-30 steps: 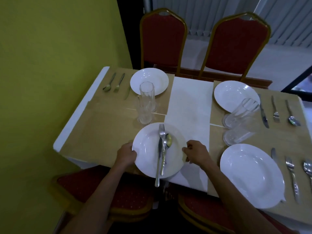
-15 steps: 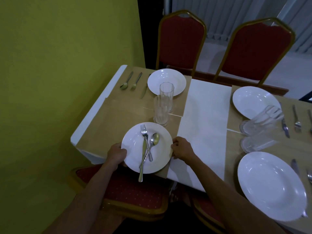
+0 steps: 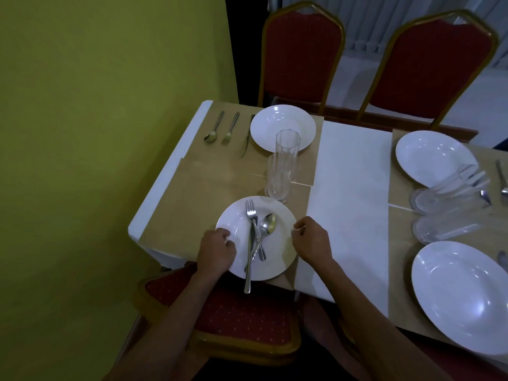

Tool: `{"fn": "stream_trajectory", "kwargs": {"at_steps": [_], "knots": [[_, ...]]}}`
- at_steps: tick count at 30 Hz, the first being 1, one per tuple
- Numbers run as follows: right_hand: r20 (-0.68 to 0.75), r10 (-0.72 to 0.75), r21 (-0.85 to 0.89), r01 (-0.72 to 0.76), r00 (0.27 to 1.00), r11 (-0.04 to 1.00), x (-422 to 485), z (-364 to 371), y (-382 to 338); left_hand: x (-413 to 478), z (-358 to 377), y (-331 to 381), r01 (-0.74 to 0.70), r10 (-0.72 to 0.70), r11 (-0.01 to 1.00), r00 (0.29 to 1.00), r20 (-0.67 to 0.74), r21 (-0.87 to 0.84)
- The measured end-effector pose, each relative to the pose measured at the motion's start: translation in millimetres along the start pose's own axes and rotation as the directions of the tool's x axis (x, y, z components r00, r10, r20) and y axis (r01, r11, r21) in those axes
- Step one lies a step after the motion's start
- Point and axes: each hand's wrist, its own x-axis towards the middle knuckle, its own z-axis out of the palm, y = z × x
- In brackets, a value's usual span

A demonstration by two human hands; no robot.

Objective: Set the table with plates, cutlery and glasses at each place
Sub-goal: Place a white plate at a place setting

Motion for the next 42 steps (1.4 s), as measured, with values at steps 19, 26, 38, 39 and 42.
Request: {"fn": "stream_trajectory", "kwargs": {"at_steps": [19,26,38,39,42], "knots": [[0.309,0.001,-0.070,0.021,0.951,0.997,-12,58,-34,5,16,21,0.044,-0.072,0.996,0.924,0.375,0.083],[0.269,0.110,-0.073,-0.093,0.957,0.993,-19,65,-43,18,-1,12,0.030,-0.032,0.999,0.929,0.370,0.011],[0.107,0.227,-0.097,-0.217,0.968,0.971,-31,64,-62,89,-65,-38,-0.028,0.034,0.999,0.984,0.175,-0.039],[0.085,0.229,-0.087,-0.222,0.970,0.971,-33,63,-64,94,-65,-37,-0.052,0.055,0.998,0.982,0.181,-0.018],[0.019,0.230,-0.023,-0.230,0.973,0.973,-41,60,-71,107,-59,-37,-0.137,0.123,0.989,0.974,0.190,0.062]]}}
